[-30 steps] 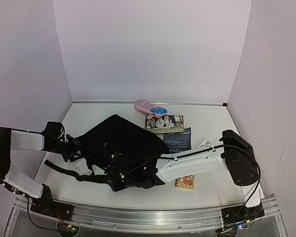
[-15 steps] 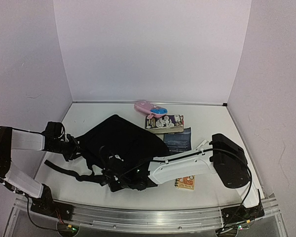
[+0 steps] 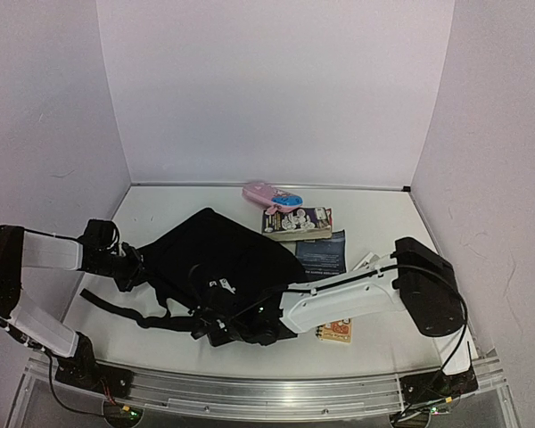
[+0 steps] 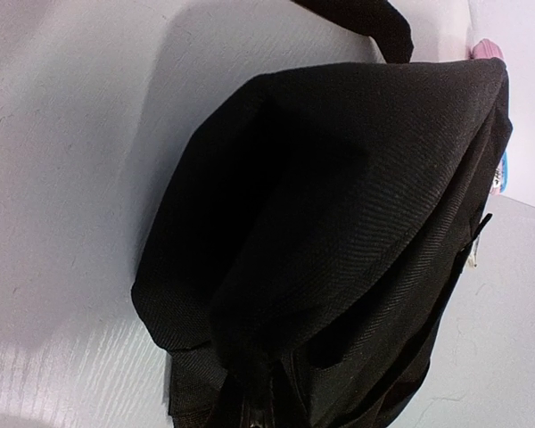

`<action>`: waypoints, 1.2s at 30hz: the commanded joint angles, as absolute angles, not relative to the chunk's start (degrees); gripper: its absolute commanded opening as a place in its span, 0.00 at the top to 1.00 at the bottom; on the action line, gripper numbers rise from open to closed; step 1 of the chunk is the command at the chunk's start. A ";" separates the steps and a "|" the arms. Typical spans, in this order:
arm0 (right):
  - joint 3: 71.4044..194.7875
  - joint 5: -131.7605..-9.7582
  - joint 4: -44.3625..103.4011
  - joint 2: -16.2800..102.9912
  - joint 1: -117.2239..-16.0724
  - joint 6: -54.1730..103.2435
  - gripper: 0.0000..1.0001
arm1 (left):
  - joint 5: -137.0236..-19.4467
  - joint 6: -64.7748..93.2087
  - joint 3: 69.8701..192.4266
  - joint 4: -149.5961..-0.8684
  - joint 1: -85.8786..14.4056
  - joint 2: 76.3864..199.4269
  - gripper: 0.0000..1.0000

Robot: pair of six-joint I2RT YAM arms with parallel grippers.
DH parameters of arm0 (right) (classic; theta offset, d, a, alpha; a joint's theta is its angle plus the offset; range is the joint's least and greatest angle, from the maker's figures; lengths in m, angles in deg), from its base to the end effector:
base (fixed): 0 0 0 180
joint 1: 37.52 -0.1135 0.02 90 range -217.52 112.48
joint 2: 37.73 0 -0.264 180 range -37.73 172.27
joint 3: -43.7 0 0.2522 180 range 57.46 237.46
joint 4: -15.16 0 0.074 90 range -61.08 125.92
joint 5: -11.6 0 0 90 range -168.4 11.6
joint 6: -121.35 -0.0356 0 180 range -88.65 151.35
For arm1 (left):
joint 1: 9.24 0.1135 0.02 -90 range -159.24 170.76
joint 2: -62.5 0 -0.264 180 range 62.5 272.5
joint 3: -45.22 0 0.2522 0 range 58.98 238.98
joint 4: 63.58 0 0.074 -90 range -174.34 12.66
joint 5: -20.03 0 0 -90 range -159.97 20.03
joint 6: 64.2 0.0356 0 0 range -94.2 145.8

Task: Pack the student bag
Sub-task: Unzip the student bag at the center of the board.

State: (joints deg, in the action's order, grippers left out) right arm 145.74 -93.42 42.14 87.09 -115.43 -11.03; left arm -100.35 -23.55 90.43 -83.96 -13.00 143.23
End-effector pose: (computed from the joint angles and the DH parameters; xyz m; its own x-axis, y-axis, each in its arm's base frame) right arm 0.1082 0.4609 0.1498 -0.7310 -0.3047 -0.6105 -0.5640 0.7735 0.2893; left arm 0.2397 -0.0338 0.1408 -0.7958 -0.6036 -0.0475 -0.4057 0.5899 -0.6982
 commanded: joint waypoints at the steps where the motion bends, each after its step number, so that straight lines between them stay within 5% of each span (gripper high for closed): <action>1: 140.44 -90.57 43.95 79.21 -115.13 -14.53 1.00 | -95.56 -22.06 94.33 -83.13 -12.32 145.50 1.00; 21: 119.88 -87.16 40.92 62.49 -111.92 -25.64 1.00 | -87.58 -11.18 103.54 -86.63 -9.66 152.01 0.97; 23: 118.66 -84.71 38.21 61.15 -110.67 -24.48 1.00 | -84.64 -9.12 103.94 -89.17 -11.18 149.85 0.84; 27: 117.20 -79.01 31.62 59.73 -108.46 -22.46 1.00 | -75.75 -6.20 105.55 -95.68 -18.49 144.99 0.33; 32: 116.54 -76.11 29.45 59.13 -106.37 -21.70 1.00 | -65.00 -7.51 107.22 -103.42 -26.48 137.37 0.09; 36: 115.53 -75.26 26.94 58.79 -105.11 -21.65 1.00 | -60.68 -7.41 108.46 -107.97 -33.69 132.11 0.02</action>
